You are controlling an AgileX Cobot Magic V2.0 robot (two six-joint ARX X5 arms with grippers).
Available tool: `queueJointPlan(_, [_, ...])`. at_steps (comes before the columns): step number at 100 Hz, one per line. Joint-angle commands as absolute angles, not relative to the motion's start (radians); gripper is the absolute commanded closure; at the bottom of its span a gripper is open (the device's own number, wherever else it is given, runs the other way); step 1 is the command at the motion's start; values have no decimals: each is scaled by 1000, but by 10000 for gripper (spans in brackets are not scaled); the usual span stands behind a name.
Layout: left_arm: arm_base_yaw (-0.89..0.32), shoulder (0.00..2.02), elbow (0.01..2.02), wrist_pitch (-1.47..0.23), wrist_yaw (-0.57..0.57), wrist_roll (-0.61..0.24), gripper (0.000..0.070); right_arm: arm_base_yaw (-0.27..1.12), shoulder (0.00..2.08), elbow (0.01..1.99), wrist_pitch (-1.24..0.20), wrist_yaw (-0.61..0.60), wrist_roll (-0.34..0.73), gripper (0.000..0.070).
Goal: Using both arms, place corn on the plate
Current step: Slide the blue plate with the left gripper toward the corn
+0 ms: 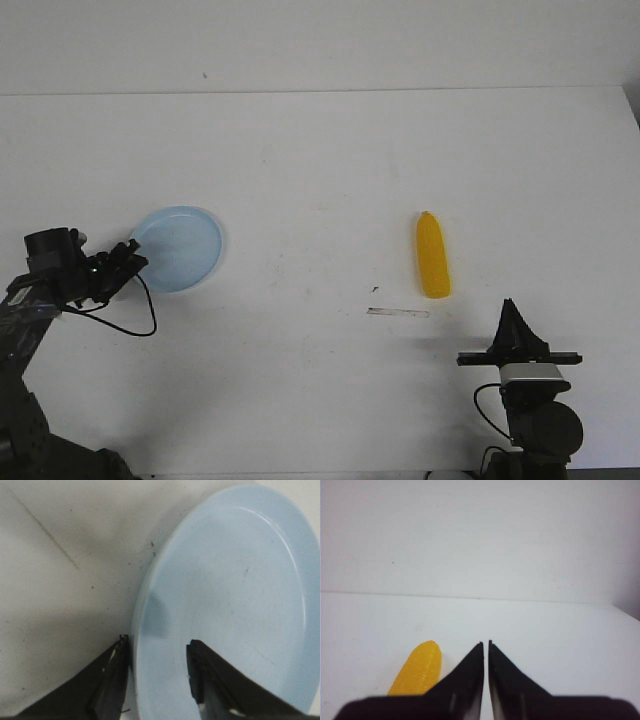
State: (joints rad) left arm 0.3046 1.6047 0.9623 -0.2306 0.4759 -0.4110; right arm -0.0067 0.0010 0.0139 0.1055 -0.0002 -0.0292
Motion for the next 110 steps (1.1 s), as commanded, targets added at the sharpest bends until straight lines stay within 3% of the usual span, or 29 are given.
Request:
queueJointPlan(1, [301,1637,973,-241,476,-414,551,-6,1,13,112,1,-20,686])
queueJointPlan(10, [300,1637,973,-241,476,-414,627,-6,1,13,112,1,-20,686])
queueJointPlan(19, [301,1637,973,-241,476,-414,642,-6,1,13,112,1,-20,686])
queueJointPlan(24, [301,1637,973,-241,476,-414,700,-6,1,13,112,0,-20,686])
queueJointPlan(72, [252,1518,973,-241,471,-482,700,-6,1,13,112,0,-20,686])
queueJointPlan(88, [141,1480,973,-242,463,-490,699,-6,1,13,112,1,-20,686])
queueJointPlan(110, [-82,1479,973,-236,364,-573,699,-6,1,13,112,1,-20,686])
